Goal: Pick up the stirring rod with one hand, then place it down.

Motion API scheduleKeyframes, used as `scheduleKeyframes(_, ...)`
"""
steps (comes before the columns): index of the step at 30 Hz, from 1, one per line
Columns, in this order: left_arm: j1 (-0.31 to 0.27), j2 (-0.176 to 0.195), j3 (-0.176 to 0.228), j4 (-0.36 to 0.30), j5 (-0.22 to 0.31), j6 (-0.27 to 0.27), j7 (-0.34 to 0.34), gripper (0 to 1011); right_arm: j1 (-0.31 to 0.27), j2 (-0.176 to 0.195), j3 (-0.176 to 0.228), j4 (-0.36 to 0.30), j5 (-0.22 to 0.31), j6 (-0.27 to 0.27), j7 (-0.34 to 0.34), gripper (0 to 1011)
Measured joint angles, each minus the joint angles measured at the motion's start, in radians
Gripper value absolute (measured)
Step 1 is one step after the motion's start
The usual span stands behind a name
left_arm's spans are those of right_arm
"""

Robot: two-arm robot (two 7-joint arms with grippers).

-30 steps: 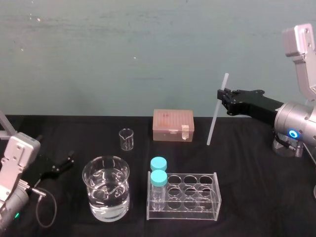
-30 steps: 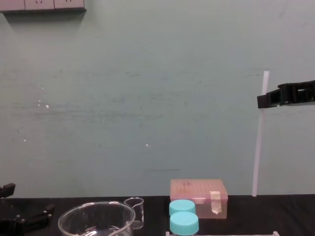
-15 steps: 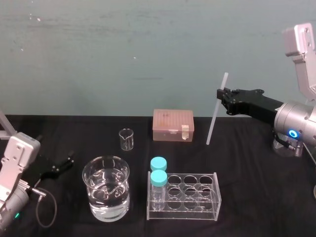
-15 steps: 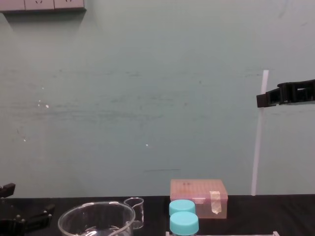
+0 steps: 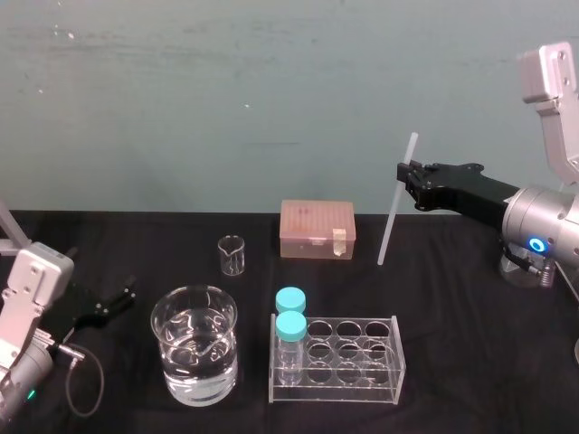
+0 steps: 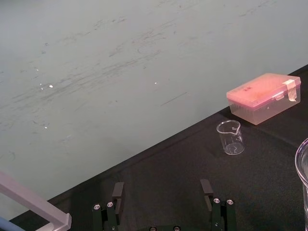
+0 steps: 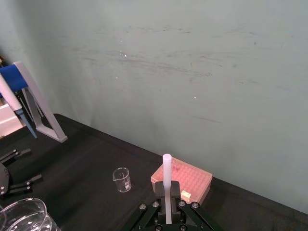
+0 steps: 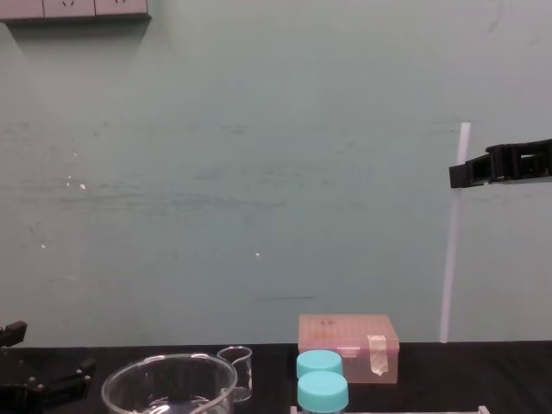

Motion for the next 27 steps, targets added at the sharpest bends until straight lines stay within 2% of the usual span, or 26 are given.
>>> scheduleKeyframes(27, 0.000, 0.000, 0.000, 0.000, 0.000, 0.000, 0.000, 1005, 0.000, 0.000, 0.000, 0.000, 0.000, 0.000, 0.000, 61)
